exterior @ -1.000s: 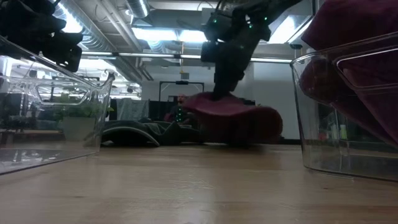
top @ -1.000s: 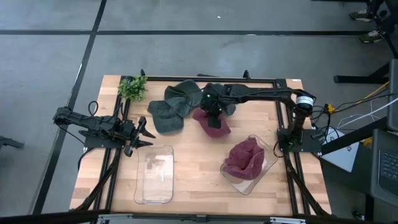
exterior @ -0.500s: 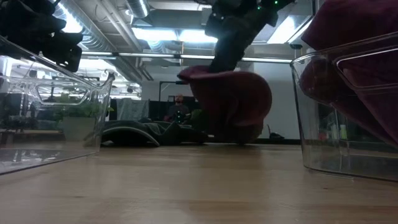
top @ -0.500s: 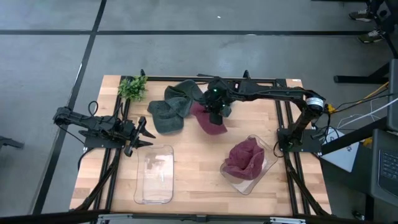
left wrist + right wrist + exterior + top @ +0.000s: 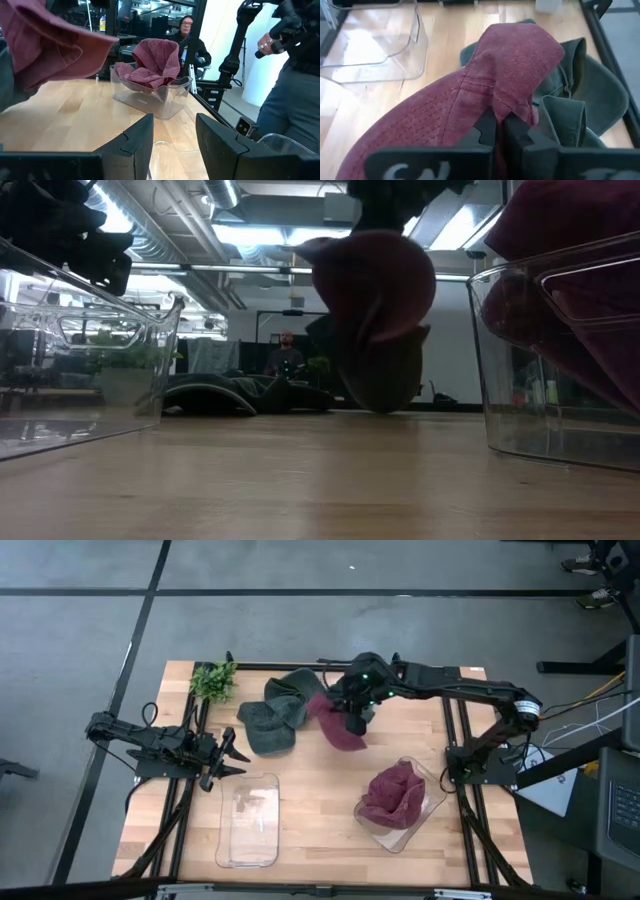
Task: Pick & Place hat
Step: Put the red cap into the right transparent bin
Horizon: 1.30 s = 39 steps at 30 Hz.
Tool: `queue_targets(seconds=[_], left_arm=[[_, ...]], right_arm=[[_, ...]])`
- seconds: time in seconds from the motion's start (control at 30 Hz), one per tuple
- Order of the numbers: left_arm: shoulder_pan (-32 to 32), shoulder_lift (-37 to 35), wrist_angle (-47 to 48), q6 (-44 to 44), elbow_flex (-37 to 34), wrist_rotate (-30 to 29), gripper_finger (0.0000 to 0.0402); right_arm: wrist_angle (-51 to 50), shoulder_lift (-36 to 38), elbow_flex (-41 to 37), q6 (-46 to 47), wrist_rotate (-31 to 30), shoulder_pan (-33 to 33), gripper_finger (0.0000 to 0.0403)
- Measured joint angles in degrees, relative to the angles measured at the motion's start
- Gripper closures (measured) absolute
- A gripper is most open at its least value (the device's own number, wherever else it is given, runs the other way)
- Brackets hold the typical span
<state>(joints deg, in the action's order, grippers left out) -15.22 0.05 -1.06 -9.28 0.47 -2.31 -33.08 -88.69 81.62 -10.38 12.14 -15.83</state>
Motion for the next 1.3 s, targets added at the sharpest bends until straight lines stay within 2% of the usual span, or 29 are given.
queue_targets(seconds=[0.23, 0.43, 0.93, 1.3], left_arm=[[0.01, -0.02, 0.00, 0.00, 0.00, 0.02, 0.0258], [0.00, -0.01, 0.00, 0.00, 0.00, 0.02, 0.0258], [0.01, -0.01, 0.01, -0.01, 0.00, 0.01, 0.0258], [-0.01, -0.01, 0.00, -0.01, 0.00, 0.01, 0.0258]], right_arm=[[-0.81, 2.23, 0.00, 3.25, 0.34, 0.49, 0.0392], [-1.36, 2.23, 0.00, 7.64, 7.14, 1.52, 0.0392], [-1.78, 2.23, 0.00, 16.12, 15.94, 6.01, 0.0392], [1.88, 5.62, 0.00, 16.10, 15.98, 10.14, 0.0392]])
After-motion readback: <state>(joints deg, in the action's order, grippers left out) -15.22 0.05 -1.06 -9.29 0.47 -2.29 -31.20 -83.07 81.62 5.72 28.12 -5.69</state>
